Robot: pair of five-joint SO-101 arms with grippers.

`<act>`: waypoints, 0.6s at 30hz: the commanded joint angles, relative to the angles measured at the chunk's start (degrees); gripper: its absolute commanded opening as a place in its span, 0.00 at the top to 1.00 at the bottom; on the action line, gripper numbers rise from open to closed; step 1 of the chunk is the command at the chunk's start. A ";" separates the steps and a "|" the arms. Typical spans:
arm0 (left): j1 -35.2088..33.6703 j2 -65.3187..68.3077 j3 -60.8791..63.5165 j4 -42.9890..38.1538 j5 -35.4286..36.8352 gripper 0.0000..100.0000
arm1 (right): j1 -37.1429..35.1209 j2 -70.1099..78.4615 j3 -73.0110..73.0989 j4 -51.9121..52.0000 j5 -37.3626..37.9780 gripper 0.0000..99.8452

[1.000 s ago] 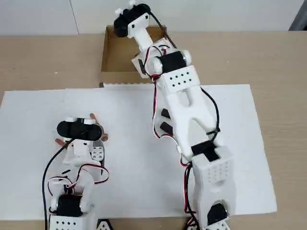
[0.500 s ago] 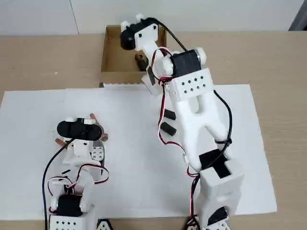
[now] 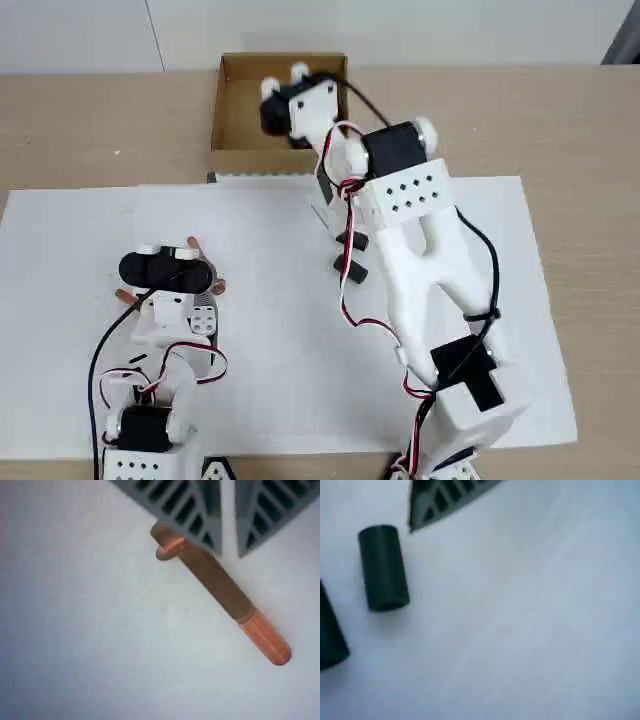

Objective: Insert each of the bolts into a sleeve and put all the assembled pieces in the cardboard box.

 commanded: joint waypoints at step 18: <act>-0.26 -0.62 -0.31 -1.14 -0.35 0.99 | 0.04 12.44 13.27 -10.59 13.27 0.85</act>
